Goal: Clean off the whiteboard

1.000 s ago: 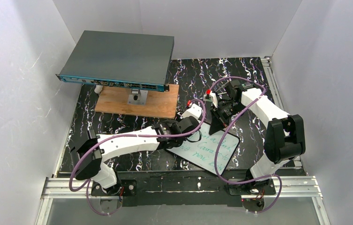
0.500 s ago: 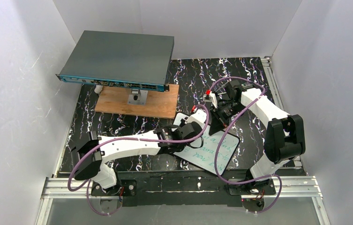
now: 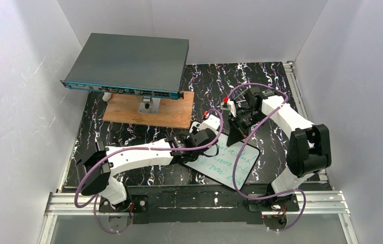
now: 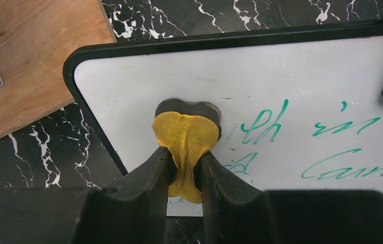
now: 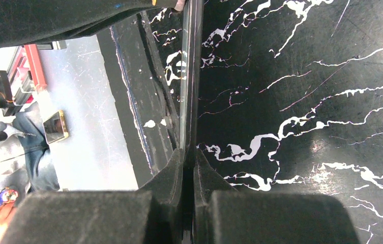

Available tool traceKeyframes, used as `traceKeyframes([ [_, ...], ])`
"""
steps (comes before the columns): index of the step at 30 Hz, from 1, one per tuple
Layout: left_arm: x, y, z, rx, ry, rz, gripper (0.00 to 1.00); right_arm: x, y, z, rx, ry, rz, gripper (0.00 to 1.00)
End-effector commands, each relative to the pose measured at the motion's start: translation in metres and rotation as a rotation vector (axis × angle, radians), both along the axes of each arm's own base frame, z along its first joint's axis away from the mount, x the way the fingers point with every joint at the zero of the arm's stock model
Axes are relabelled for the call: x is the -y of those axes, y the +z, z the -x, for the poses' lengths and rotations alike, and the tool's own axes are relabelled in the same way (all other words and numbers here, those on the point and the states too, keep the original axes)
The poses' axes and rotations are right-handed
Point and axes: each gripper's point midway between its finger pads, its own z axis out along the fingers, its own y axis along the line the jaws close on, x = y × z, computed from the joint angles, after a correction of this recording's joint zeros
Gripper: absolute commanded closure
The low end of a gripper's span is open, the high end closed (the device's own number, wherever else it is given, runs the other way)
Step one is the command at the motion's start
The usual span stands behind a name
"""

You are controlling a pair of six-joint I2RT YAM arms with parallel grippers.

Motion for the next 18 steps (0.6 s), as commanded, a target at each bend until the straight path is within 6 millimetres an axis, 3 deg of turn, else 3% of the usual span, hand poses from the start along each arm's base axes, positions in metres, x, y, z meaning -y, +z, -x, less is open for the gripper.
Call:
traceKeyframes([
  [1, -0.013, 0.012, -0.007, 0.01, 0.052, 0.011, 1.0, -0.008, 0.007, -0.002, 0.074, 0.049, -0.077, 0.99],
  [11, 0.008, 0.02, 0.003, 0.012, -0.03, 0.069, 1.0, -0.008, 0.007, -0.003, 0.075, 0.049, -0.077, 0.99],
  [18, -0.016, 0.037, -0.037, 0.059, 0.048, 0.09, 1.0, -0.008, 0.007, -0.003, 0.076, 0.049, -0.077, 0.99],
])
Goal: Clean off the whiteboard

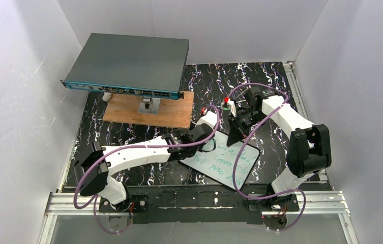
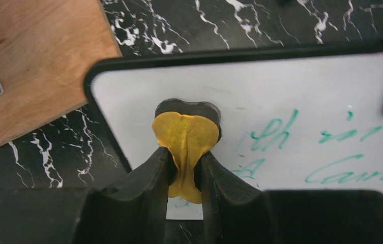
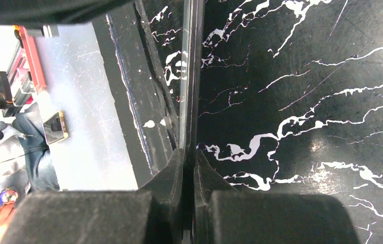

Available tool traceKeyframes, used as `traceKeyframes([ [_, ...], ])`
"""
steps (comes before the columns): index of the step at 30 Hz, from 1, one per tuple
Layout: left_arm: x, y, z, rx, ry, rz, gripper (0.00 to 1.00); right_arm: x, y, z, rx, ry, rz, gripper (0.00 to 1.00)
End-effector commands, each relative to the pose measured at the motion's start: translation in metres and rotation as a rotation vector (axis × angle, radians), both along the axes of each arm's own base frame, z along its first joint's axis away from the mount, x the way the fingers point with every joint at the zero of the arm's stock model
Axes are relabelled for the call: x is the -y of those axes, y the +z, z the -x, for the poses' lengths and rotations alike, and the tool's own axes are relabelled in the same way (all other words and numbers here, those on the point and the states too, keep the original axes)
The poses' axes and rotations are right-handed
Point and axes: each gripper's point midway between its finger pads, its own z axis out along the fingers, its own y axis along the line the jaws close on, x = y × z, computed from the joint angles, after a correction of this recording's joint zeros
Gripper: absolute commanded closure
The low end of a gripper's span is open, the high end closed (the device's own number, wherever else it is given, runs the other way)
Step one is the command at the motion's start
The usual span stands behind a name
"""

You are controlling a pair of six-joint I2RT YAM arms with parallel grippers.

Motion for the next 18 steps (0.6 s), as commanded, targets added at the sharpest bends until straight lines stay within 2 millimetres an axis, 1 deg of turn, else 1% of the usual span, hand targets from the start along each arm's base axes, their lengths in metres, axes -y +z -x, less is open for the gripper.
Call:
traceKeyframes([
  [1, -0.017, 0.034, -0.036, 0.072, 0.073, 0.069, 1.0, -0.008, 0.007, -0.003, 0.074, 0.048, -0.074, 0.99],
  [2, -0.015, 0.036, -0.036, 0.073, 0.065, 0.075, 1.0, -0.008, 0.007, -0.003, 0.077, 0.048, -0.074, 0.99],
  [4, -0.009, 0.033, -0.034, 0.054, 0.046, 0.095, 1.0, -0.008, 0.006, -0.003, 0.076, 0.048, -0.072, 0.99],
  [8, 0.003, 0.024, -0.021, 0.023, -0.003, 0.133, 1.0, -0.007, 0.006, -0.003, 0.076, 0.048, -0.071, 0.99],
  [13, 0.023, 0.018, 0.008, 0.027, -0.098, 0.163, 1.0, -0.008, 0.005, -0.003, 0.069, 0.049, -0.072, 0.99],
  [15, 0.031, 0.013, 0.022, 0.017, -0.131, 0.166, 1.0, -0.008, 0.005, -0.003, 0.07, 0.049, -0.072, 0.99],
  [18, 0.038, 0.005, 0.032, 0.008, -0.147, 0.157, 1.0, -0.008, 0.005, -0.003, 0.069, 0.049, -0.071, 0.99],
])
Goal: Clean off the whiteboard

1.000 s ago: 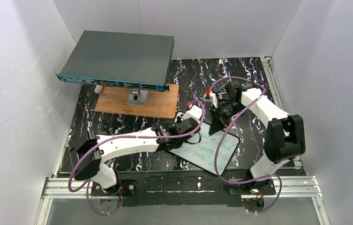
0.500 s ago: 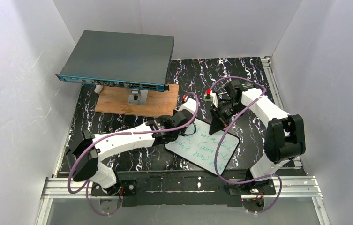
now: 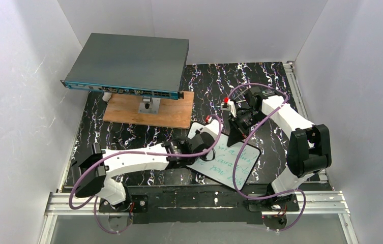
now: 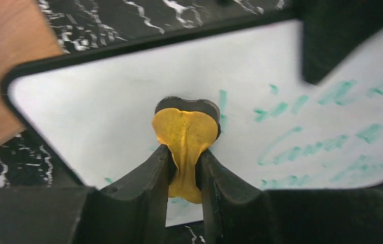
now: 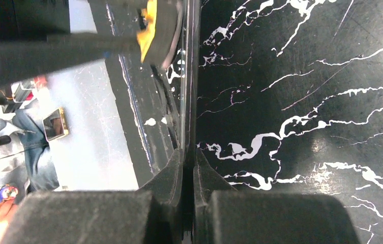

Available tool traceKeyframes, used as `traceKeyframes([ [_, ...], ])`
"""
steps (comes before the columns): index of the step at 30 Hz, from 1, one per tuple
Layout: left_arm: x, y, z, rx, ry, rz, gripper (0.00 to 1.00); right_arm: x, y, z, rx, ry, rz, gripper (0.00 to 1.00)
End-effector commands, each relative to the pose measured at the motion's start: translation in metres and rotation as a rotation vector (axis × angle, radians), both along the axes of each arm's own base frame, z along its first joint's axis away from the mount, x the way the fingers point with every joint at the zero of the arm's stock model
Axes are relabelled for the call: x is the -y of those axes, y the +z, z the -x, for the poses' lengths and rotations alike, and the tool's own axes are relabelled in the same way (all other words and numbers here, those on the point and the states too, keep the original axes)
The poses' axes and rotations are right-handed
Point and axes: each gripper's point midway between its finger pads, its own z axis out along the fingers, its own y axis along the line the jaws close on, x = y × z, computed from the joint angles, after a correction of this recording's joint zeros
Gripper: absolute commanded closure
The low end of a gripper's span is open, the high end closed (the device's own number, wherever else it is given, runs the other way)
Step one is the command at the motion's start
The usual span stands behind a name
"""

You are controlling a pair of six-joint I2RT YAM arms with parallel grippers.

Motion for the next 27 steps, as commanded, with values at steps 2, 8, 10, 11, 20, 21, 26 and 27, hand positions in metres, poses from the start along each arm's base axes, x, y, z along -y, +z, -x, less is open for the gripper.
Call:
traceKeyframes([
  [2, 0.014, 0.005, 0.013, 0.012, -0.028, 0.033, 1.0, -0.01, 0.006, -0.003, 0.071, 0.05, -0.076, 0.99],
  [8, -0.018, 0.014, -0.019, 0.085, 0.116, -0.07, 1.0, -0.009, 0.007, -0.003, 0.072, 0.049, -0.078, 0.99],
  [10, -0.03, 0.019, -0.029, 0.097, 0.159, -0.077, 1.0, -0.009, 0.007, -0.003, 0.075, 0.05, -0.078, 0.99],
  [11, -0.035, 0.02, -0.032, 0.101, 0.172, -0.079, 1.0, -0.009, 0.007, -0.003, 0.076, 0.049, -0.078, 0.99],
  [20, -0.039, 0.015, -0.028, 0.065, 0.162, -0.046, 1.0, -0.009, 0.007, -0.003, 0.076, 0.05, -0.079, 0.99],
  [21, -0.033, 0.016, -0.025, 0.067, 0.138, -0.029, 1.0, -0.009, 0.008, -0.003, 0.076, 0.05, -0.079, 0.99],
  [26, 0.002, 0.014, 0.001, 0.07, 0.005, 0.006, 1.0, -0.009, 0.007, -0.003, 0.076, 0.05, -0.079, 0.99],
  [27, 0.004, 0.011, 0.004, 0.065, -0.003, 0.001, 1.0, -0.009, 0.007, -0.003, 0.076, 0.05, -0.079, 0.99],
])
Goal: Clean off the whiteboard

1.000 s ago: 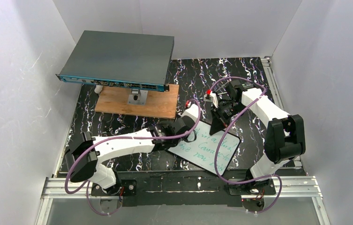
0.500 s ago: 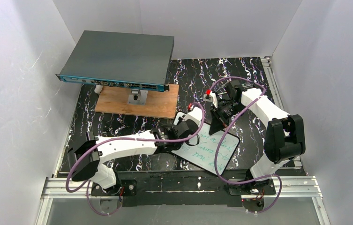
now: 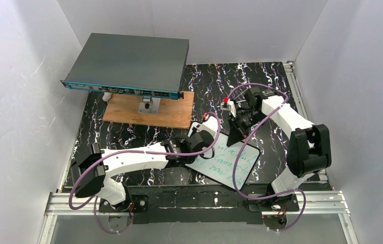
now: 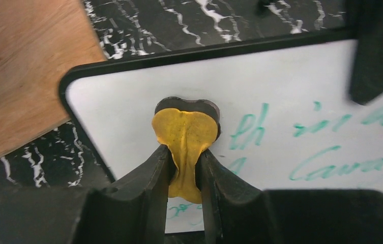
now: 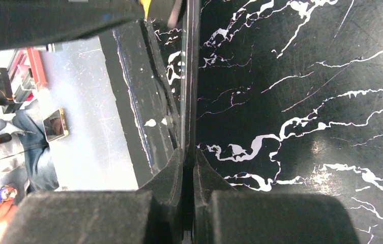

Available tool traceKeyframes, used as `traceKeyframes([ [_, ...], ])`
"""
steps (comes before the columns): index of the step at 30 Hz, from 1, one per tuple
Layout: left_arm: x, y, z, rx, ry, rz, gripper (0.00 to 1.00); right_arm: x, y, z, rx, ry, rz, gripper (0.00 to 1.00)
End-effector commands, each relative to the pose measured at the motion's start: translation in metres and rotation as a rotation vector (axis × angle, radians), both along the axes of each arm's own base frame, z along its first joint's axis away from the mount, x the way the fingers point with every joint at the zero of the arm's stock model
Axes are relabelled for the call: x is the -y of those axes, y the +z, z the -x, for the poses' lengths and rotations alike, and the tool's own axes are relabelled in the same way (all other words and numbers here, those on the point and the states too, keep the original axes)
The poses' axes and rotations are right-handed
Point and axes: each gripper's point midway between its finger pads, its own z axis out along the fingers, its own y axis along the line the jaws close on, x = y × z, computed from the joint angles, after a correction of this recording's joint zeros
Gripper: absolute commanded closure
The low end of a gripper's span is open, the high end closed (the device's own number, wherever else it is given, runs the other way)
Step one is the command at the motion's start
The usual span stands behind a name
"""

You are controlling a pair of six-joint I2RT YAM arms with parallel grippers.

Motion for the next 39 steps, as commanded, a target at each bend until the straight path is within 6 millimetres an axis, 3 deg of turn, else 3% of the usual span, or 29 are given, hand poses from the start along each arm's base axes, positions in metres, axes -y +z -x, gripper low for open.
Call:
traceKeyframes([
  [1, 0.022, 0.002, 0.018, -0.001, -0.08, 0.038, 1.0, -0.008, 0.007, -0.003, 0.072, 0.047, -0.074, 0.99],
  [4, 0.015, -0.002, 0.014, 0.017, -0.05, 0.008, 1.0, -0.008, 0.007, -0.003, 0.075, 0.047, -0.074, 0.99],
  [12, -0.039, -0.003, -0.012, 0.034, 0.101, -0.029, 1.0, -0.008, 0.008, -0.002, 0.075, 0.049, -0.077, 0.99],
  [15, -0.047, -0.005, -0.014, 0.025, 0.118, -0.026, 1.0, -0.008, 0.007, -0.002, 0.072, 0.048, -0.077, 0.99],
  [19, -0.034, -0.005, -0.007, -0.004, 0.062, 0.032, 1.0, -0.008, 0.007, -0.003, 0.073, 0.048, -0.077, 0.99],
  [24, 0.011, 0.008, 0.017, 0.022, -0.133, 0.116, 1.0, -0.008, 0.007, -0.003, 0.069, 0.048, -0.077, 0.99],
  [26, 0.028, 0.001, 0.025, 0.014, -0.166, 0.101, 1.0, -0.008, 0.006, -0.003, 0.069, 0.047, -0.074, 0.99],
  [28, 0.014, 0.002, 0.012, 0.06, -0.073, 0.044, 1.0, -0.008, 0.006, -0.003, 0.07, 0.049, -0.074, 0.99],
  [29, -0.013, 0.001, -0.001, 0.098, 0.025, -0.032, 1.0, -0.008, 0.006, -0.003, 0.072, 0.049, -0.075, 0.99],
  [32, -0.053, -0.003, -0.02, 0.068, 0.149, -0.022, 1.0, -0.008, 0.006, -0.003, 0.072, 0.048, -0.075, 0.99],
  [34, -0.044, 0.001, -0.016, 0.057, 0.097, 0.021, 1.0, -0.008, 0.006, -0.003, 0.071, 0.048, -0.074, 0.99],
  [39, -0.001, 0.012, 0.006, 0.057, -0.085, 0.137, 1.0, -0.008, 0.005, -0.003, 0.068, 0.048, -0.073, 0.99],
])
